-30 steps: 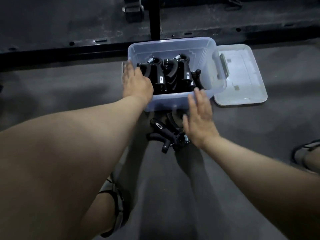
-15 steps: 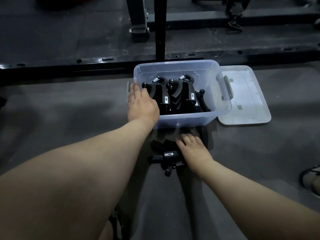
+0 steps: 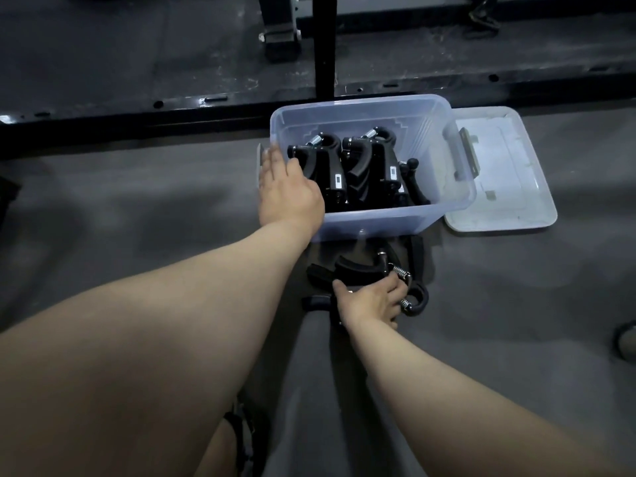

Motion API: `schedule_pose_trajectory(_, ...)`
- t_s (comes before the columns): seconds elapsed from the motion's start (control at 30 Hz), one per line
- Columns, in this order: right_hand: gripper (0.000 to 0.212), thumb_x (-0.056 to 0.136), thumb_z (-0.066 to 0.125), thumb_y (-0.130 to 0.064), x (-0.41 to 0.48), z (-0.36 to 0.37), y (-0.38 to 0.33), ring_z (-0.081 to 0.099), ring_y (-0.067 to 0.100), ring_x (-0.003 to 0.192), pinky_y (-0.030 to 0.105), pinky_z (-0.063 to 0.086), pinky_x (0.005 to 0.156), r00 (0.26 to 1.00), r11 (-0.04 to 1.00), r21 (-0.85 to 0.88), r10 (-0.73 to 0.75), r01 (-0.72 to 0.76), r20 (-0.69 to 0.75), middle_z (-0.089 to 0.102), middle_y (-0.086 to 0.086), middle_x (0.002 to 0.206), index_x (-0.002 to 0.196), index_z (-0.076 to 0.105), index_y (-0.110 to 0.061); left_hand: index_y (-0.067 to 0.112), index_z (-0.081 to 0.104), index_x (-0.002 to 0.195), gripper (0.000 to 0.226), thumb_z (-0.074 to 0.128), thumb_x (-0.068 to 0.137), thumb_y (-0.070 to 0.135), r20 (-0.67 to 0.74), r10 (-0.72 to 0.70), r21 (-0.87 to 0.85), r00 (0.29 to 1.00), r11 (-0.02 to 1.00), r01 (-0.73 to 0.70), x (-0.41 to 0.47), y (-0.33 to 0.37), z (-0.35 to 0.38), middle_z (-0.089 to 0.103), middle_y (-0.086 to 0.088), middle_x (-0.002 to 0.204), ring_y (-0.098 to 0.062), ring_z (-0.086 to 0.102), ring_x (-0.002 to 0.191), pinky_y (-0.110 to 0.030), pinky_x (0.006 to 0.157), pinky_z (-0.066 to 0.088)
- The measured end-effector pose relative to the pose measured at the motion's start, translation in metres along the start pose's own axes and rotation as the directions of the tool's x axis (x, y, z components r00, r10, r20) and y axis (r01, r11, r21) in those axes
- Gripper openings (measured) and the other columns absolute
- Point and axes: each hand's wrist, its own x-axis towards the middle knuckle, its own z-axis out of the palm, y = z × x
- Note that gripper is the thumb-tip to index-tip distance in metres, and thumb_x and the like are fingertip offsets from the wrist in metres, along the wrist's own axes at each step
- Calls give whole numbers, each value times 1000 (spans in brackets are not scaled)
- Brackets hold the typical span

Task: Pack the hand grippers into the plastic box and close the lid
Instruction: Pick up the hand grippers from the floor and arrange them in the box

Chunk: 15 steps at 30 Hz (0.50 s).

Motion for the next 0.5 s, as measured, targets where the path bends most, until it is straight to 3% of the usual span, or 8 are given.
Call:
schedule_pose_trajectory(0.13, 96, 63, 77, -34, 3, -2, -3, 42, 35, 120, 44, 34, 100, 985, 982, -139, -142, 128, -98, 14, 0, 150, 141, 20, -24, 8, 44, 131, 39, 34, 95, 18, 16, 7, 22, 1000, 1000, -7, 1, 0, 0, 1, -13, 163, -28, 3, 151, -39, 122, 7)
schedule_pose_trajectory(0.23, 95, 64, 80, -33, 7, -6, 4, 39, 35, 122, 44, 34, 101, 982, 989, -130, -90, 69, -164, 18, 6, 145, 139, 22, -20, 7, 44, 131, 40, 33, 94, 18, 20, 5, 14, 1000, 1000, -5, 2, 0, 0, 1, -14, 163, -28, 2, 151, -39, 122, 6)
schedule_pose_trajectory(0.33, 77, 76, 74, -34, 20, -10, 16, 38, 38, 128, 43, 33, 105, 995, 997, -36, 70, -73, -71, 31, 17, 142, 134, 31, -8, 8, 44, 131, 40, 32, 94, 17, 26, 7, 0, 1000, 1000, -7, 2, 0, 0, -1, -12, 164, -27, 1, 151, -37, 123, 3)
schedule_pose_trajectory(0.5, 52, 87, 58, -16, 28, -32, 24, 38, 43, 126, 40, 37, 103, 998, 999, -16, -44, 45, 38, 32, 25, 140, 129, 35, 4, 5, 42, 132, 41, 33, 94, 17, 43, 27, 9, 999, 1000, -27, 3, -2, -2, 1, -17, 163, -30, 1, 150, -39, 123, 4)
